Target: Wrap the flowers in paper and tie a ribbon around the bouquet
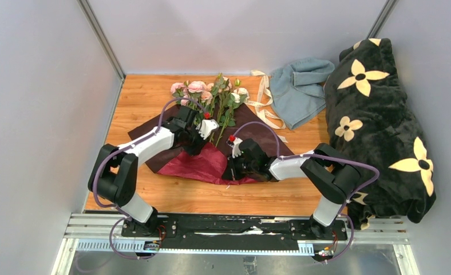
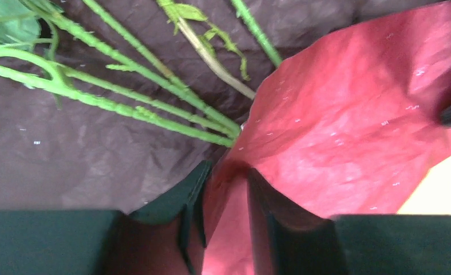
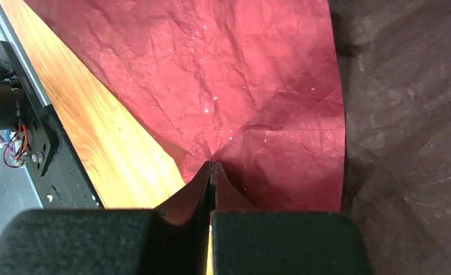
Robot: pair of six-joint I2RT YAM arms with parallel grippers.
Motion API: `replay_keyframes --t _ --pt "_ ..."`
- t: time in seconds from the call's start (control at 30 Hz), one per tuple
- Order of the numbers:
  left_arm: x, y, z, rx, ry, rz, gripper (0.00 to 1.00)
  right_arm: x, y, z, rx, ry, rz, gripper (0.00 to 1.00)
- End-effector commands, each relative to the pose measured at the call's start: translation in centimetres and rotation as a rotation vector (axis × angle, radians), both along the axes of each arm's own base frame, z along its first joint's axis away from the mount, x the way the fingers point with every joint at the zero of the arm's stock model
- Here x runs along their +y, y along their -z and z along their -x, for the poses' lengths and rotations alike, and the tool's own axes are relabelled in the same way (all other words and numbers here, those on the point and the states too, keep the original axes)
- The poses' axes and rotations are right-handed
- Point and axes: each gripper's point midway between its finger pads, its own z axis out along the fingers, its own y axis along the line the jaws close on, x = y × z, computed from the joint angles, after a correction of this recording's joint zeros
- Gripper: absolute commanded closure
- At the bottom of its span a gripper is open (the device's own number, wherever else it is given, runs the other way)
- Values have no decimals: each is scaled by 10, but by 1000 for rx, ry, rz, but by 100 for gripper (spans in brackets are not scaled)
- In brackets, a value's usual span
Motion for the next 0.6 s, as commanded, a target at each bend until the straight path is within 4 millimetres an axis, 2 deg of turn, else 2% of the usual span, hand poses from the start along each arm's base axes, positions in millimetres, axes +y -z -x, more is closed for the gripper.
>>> replay_keyframes --t 0.0,0.07,0.13,0.23,0.27,0.33,0.4,0.43,0.57 --pt "17 -15 -16 -34 -70 -43 52 -24 24 -3 51 100 142 100" --pt "19 -49 -15 -95 -56 -40 39 -30 29 0 74 111 176 100" --pt "14 -90 2 -184 3 -10 31 -33 31 3 90 119 189 100" --pt "3 -108 43 -188 92 29 32 -33 32 6 124 122 196 100" --pt "-3 -104 60 -141 139 42 39 -32 32 7 136 120 195 100" --pt "-10 -82 92 -31 232 41 64 -29 32 9 156 118 188 100" --pt "-6 -50 104 41 286 -17 89 -26 31 8 165 116 183 100" --pt "0 -34 100 54 279 -67 99 -26 32 8 168 120 188 100" --pt "19 11 83 74 283 -234 100 -29 34 8 180 140 200 100"
